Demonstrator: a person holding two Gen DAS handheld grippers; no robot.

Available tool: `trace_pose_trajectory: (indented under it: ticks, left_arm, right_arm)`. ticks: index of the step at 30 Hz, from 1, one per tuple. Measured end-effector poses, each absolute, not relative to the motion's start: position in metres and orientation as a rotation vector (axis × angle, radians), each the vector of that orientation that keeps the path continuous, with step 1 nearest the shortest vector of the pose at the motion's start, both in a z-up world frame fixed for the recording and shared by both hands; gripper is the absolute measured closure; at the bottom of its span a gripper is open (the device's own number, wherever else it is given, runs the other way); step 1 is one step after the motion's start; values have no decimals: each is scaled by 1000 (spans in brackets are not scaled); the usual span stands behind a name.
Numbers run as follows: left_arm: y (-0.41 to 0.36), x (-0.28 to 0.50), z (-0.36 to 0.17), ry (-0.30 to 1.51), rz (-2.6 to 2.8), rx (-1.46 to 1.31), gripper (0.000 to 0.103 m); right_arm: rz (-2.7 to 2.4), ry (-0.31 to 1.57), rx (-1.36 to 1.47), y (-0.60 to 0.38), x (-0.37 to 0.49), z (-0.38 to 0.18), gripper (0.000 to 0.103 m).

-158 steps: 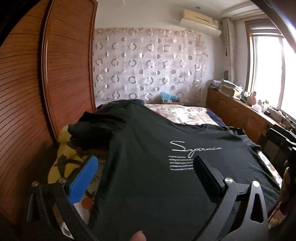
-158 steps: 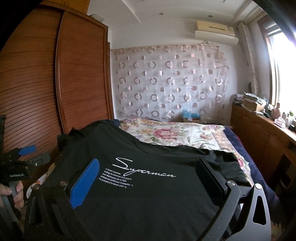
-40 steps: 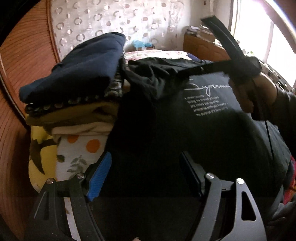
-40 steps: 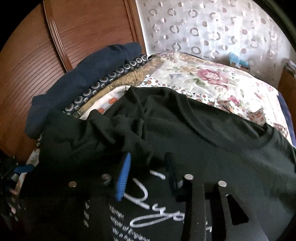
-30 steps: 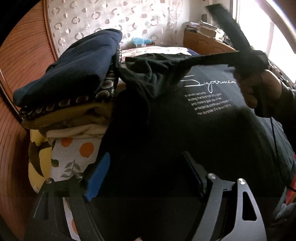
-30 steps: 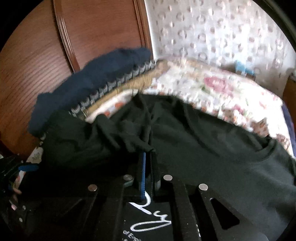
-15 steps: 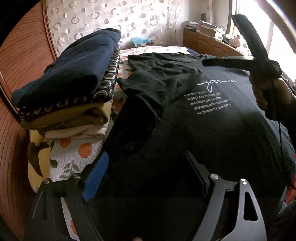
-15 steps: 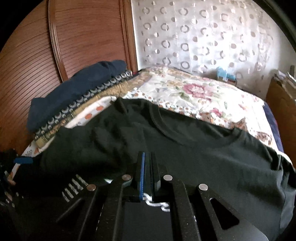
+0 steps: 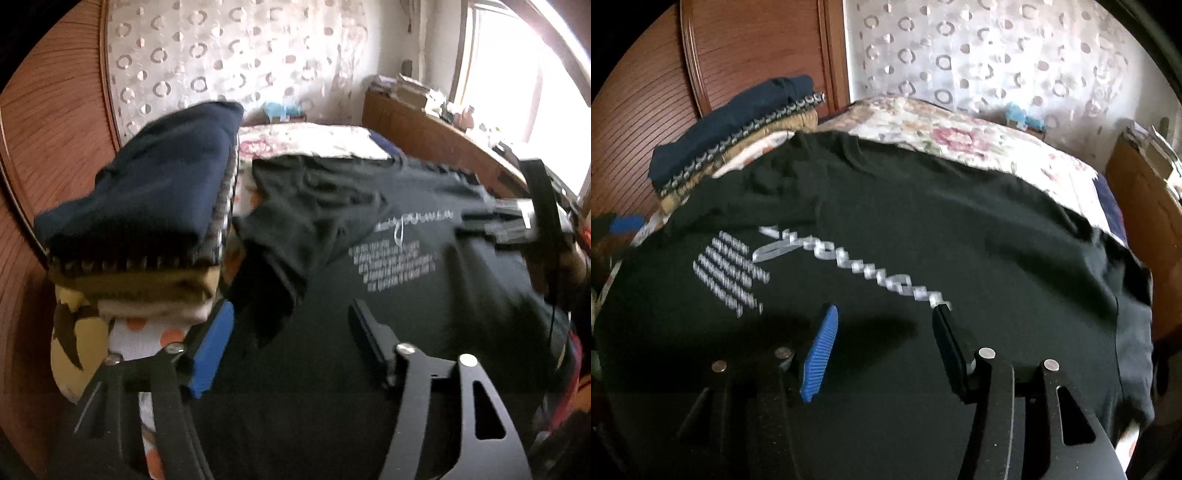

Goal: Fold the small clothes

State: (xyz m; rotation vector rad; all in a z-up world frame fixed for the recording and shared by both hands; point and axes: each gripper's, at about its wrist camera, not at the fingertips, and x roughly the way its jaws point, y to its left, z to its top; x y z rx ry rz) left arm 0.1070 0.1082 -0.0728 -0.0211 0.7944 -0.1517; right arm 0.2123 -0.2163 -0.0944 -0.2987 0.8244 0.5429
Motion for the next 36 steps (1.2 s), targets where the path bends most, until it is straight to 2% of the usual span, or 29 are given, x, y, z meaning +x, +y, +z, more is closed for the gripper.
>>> trace_pose_trajectory:
  ticks: [9, 21, 23, 24, 25, 30, 36]
  left_arm:
    - [107, 150, -85, 835, -93, -128, 64]
    - [105, 169, -101, 876, -53, -155, 65]
    - [100, 168, -100, 862, -81, -135, 81]
    - [97, 167, -100, 862, -82, -120, 95]
    - [95, 166, -100, 859, -85, -106, 97]
    - [77, 150, -91, 811, -135, -29, 98]
    - [55, 134, -93, 849, -213, 24, 98]
  right_arm:
    - [526, 778, -300, -218, 190, -96, 48]
    - [528, 777, -297, -219, 192, -98, 48]
    - [528, 777, -297, -220, 192, -98, 48]
    - [528, 778, -297, -220, 192, -98, 48]
    - [528, 778, -297, -220, 191, -98, 48]
    - [528, 777, -297, -220, 192, -99, 48]
    - [528, 777, -297, -220, 192, -99, 47]
